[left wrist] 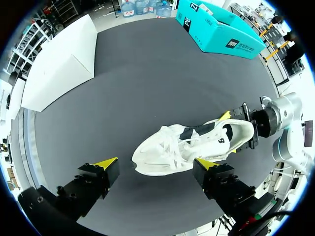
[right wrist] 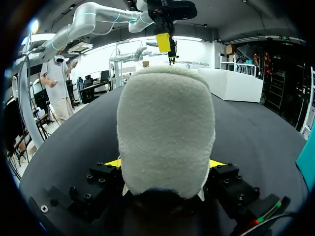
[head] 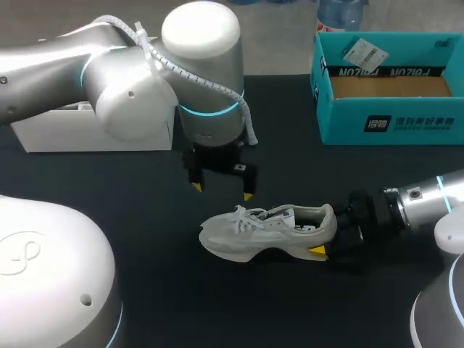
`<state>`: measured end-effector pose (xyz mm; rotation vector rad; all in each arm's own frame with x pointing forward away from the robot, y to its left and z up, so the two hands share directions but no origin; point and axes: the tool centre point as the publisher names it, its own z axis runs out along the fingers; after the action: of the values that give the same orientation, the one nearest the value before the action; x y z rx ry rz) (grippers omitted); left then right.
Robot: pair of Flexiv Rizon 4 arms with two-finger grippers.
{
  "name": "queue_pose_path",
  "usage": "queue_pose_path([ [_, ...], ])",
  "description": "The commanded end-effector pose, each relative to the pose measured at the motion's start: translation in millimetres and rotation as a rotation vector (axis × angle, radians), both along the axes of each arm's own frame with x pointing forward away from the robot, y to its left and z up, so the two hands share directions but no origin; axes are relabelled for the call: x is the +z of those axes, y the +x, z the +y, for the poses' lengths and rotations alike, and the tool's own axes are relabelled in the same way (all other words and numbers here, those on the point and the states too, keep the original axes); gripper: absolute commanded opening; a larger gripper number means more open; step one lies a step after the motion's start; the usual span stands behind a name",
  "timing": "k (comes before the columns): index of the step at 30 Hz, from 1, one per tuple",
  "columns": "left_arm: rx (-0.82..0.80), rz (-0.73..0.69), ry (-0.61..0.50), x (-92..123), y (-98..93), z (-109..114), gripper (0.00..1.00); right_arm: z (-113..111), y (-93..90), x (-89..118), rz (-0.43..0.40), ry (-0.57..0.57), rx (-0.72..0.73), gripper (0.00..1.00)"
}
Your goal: Take the shoe out of the shoebox, open the shoe tongue, remove and reinsert the insole, then place the shoe into the shoebox
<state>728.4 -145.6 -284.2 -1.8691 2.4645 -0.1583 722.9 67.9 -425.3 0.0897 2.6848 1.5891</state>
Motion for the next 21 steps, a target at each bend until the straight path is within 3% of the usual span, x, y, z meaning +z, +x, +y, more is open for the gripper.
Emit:
queue_pose_path([
  [1,-0.012,0.003,0.03,-8,0.8,-33,1.0,1,0.5,0,0.0,-0.004,-0.002,0.0],
  [12,-0.1,-0.006,0.045,-18,-1.9,-81,1.0,1,0.5,0,0.0,-0.004,-0.002,0.0],
  [21,-0.137,-0.001,0.062,-33,-2.5,-100,1.0,1,0.5,0,0.0,-0.004,-0.002,0.0],
])
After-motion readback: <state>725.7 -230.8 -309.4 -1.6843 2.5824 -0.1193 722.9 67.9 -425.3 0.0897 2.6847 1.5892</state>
